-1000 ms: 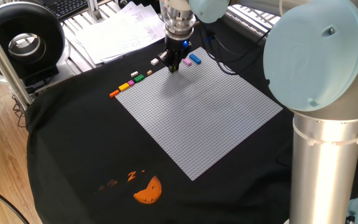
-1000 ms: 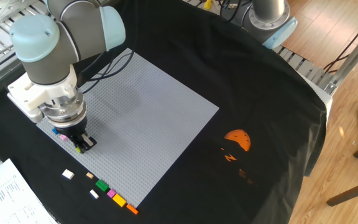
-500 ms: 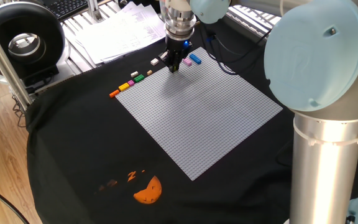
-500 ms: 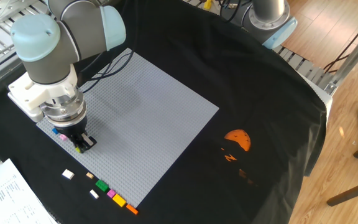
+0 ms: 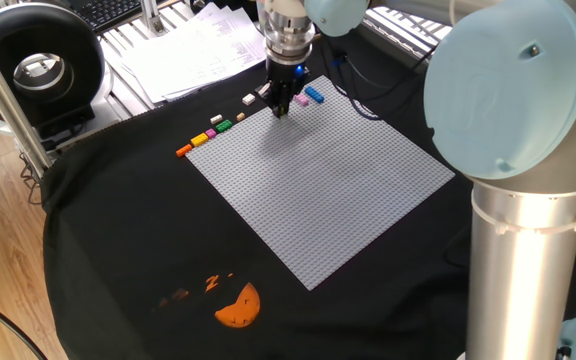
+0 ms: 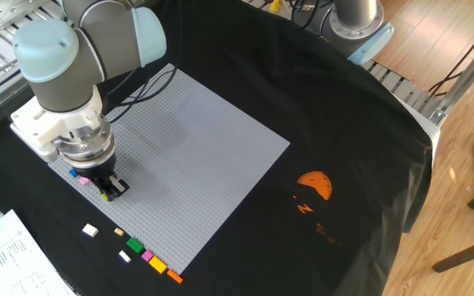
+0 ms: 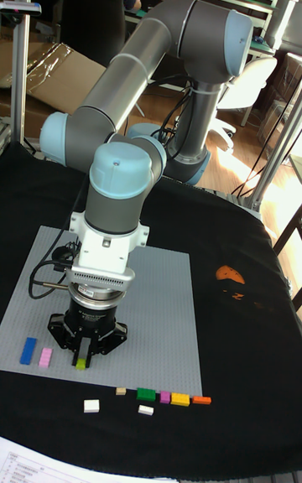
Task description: Build with small Lego blocks
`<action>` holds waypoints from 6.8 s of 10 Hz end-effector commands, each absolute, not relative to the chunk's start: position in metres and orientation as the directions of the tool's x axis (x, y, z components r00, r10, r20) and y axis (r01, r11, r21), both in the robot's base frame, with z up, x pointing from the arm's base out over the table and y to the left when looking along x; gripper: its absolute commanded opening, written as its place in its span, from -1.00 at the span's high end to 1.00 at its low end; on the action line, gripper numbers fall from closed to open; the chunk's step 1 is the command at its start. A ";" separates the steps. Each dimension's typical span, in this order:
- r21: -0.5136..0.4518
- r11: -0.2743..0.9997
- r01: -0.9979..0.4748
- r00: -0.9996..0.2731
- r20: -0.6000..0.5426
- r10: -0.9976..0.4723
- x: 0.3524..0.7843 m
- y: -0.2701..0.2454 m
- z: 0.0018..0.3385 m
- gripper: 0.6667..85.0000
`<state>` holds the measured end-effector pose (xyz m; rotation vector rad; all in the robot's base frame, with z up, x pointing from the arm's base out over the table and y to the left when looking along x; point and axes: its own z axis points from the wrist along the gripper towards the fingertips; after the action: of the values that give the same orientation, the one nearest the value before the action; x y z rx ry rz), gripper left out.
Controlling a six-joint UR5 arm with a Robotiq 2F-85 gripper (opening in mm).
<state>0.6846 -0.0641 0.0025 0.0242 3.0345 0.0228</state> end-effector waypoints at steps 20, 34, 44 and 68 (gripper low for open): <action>0.033 0.999 0.007 -0.992 -0.129 0.011 0.692 -0.060 0.000 0.97; 0.050 0.998 -0.046 -0.987 -0.159 -0.037 0.698 -0.056 -0.003 -0.38; 0.034 0.999 -0.015 -0.993 -0.119 -0.011 0.688 -0.062 0.006 0.88; 0.054 0.998 -0.037 -0.987 -0.155 -0.028 0.696 -0.058 0.006 0.41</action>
<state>0.6956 -0.0593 0.0053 -0.0668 2.9875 0.0645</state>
